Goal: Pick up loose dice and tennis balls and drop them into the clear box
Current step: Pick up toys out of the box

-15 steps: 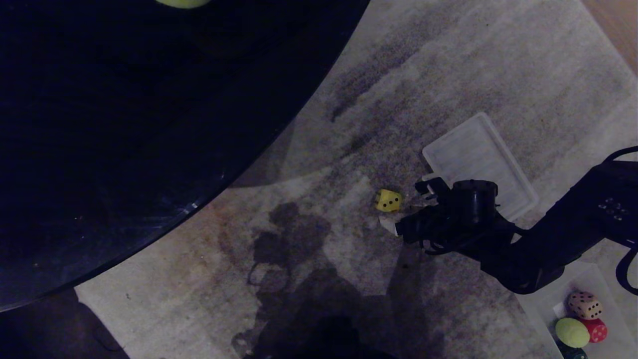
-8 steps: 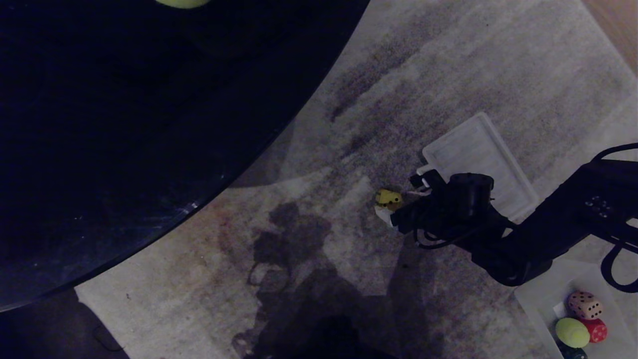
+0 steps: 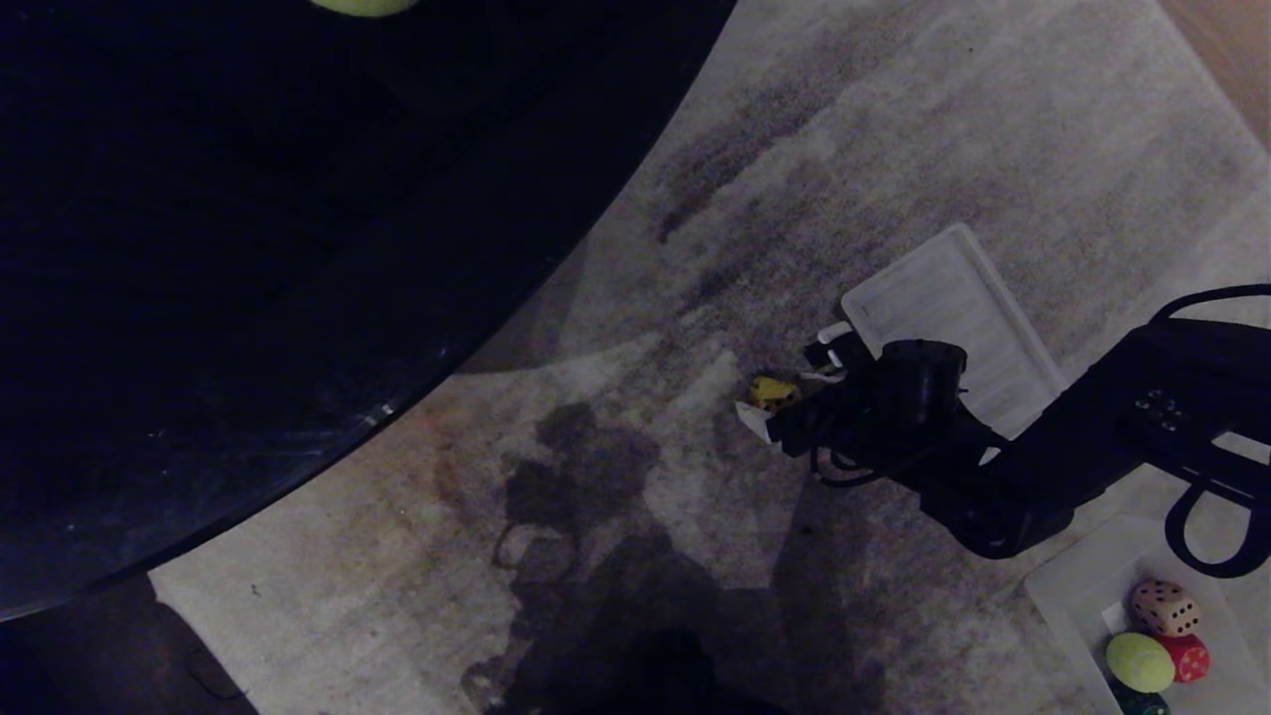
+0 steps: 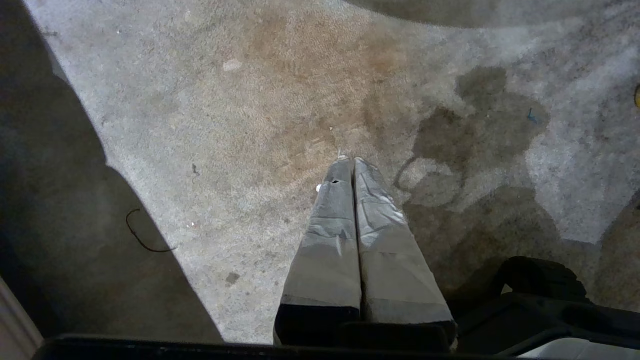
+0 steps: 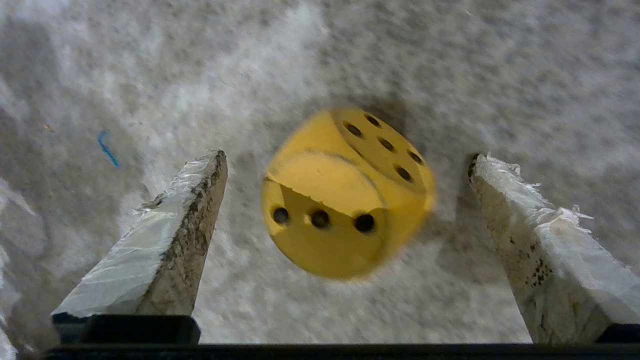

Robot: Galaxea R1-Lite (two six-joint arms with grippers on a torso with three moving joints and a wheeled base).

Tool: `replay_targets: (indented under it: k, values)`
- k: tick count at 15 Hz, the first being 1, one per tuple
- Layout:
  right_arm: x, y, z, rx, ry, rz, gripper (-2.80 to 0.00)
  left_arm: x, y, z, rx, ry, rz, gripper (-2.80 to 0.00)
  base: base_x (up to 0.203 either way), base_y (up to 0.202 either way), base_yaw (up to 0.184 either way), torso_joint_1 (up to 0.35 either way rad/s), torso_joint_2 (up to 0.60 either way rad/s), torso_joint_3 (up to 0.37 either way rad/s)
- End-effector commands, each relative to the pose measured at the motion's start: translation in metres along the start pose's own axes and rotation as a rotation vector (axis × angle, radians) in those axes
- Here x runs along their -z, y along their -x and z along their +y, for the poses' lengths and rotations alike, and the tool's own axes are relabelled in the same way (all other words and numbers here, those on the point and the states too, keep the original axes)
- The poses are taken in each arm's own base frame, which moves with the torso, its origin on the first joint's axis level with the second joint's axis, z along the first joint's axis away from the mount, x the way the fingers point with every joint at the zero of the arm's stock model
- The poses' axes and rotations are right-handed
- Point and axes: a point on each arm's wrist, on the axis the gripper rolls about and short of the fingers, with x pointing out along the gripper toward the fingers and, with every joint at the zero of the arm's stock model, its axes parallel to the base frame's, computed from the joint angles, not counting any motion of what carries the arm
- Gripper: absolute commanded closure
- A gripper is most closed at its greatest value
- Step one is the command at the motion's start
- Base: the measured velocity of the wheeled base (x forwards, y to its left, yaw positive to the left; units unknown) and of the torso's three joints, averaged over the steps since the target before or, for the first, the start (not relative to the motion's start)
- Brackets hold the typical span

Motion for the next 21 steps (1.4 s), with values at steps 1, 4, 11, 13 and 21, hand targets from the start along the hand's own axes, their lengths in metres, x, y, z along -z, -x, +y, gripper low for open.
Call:
replay_targets:
  k: [1,4,11,13,21]
  values:
    - [0.0032,-0.0031,0.0024,-0.007,0.001,0.003,-2.8,0.0003,-0.0002,0.0,-0.001,0.002,0.001,0.0,0.0,0.0,0.0,0.0,0.0,0.0]
    - [0.0068,-0.0056,0.0044,-0.013,0.002,0.011,-2.8,0.0003,-0.0002,0.0,-0.001,0.002,0.001,0.0,0.0,0.0,0.0,0.0,0.0,0.0]
    - [0.0091,-0.0066,0.0045,-0.009,0.004,0.016,-2.8,0.0003,-0.0002,0.0,-0.001,0.002,0.001,0.0,0.0,0.0,0.0,0.0,0.0,0.0]
    - [0.0099,-0.0071,0.0044,-0.006,-0.001,0.019,-2.8,0.0004,-0.0002,0.0001,-0.001,0.002,0.003,0.0,0.0,0.0,0.0,0.0,0.0,0.0]
    - [0.0084,-0.0086,0.002,0.002,0.002,0.015,0.0,0.0003,-0.0002,0.0,-0.001,0.002,0.001,0.0,0.0,0.0,0.0,0.0,0.0,0.0]
